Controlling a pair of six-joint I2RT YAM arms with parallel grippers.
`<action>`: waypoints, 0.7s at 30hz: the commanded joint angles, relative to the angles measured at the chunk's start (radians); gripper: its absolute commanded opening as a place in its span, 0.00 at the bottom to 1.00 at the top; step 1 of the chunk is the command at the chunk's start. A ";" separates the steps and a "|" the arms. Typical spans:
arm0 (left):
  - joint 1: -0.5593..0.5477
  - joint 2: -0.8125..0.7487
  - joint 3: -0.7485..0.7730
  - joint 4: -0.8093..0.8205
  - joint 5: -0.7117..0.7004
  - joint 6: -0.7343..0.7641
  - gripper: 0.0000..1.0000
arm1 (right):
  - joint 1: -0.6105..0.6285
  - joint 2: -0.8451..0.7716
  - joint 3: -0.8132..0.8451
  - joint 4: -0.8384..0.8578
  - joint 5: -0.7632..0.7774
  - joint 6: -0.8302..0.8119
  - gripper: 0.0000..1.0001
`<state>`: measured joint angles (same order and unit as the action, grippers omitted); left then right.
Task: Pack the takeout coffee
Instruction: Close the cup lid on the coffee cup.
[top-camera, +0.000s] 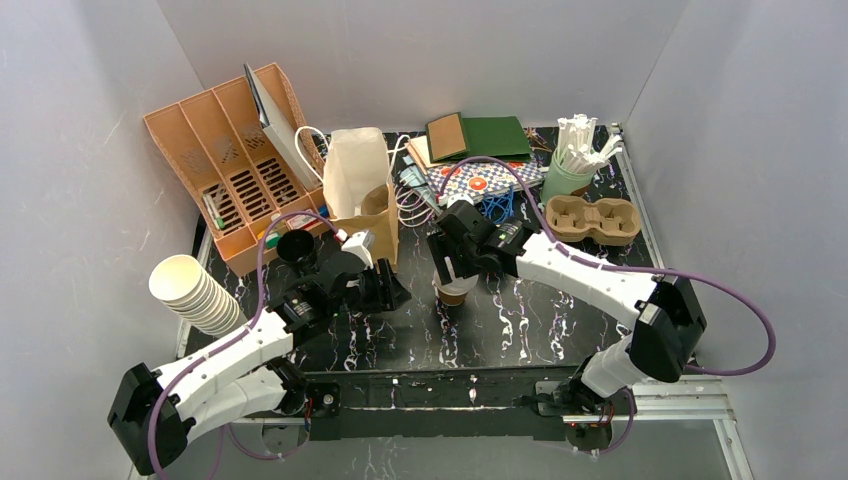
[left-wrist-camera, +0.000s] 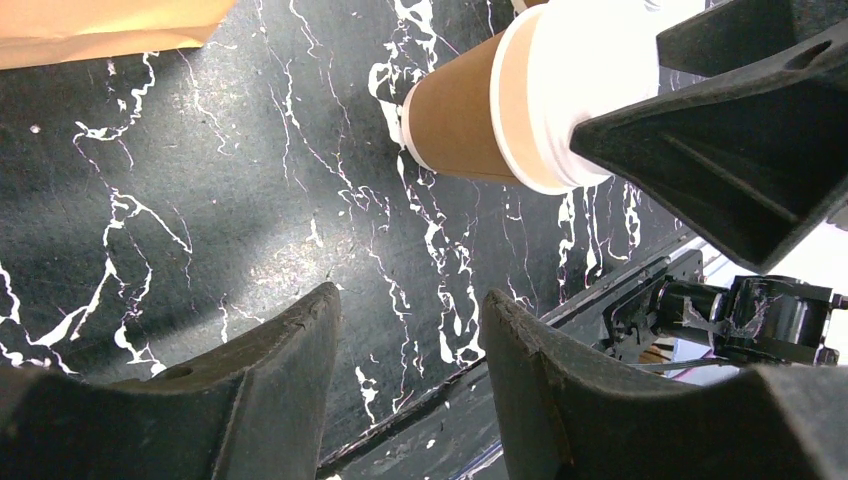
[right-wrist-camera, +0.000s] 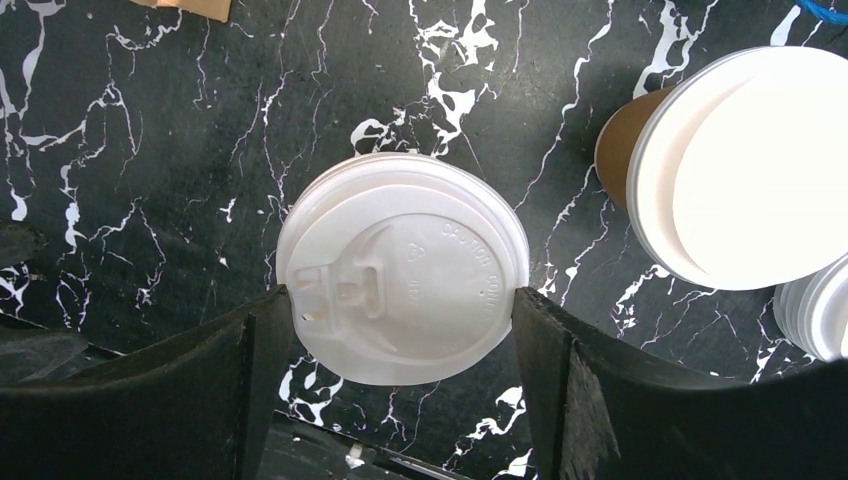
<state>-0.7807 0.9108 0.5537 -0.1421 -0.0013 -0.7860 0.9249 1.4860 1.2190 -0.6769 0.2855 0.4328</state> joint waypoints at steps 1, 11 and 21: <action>0.006 -0.018 -0.007 0.014 -0.008 0.000 0.52 | 0.002 0.013 0.007 0.014 -0.001 -0.012 0.84; 0.006 -0.003 -0.028 0.073 -0.009 -0.016 0.51 | 0.011 0.033 0.008 0.013 -0.019 -0.012 0.84; 0.006 0.043 -0.073 0.208 -0.003 -0.040 0.44 | 0.025 0.055 0.017 0.012 -0.002 -0.009 0.84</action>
<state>-0.7807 0.9325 0.5007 -0.0097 -0.0006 -0.8135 0.9386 1.5333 1.2190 -0.6758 0.2703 0.4294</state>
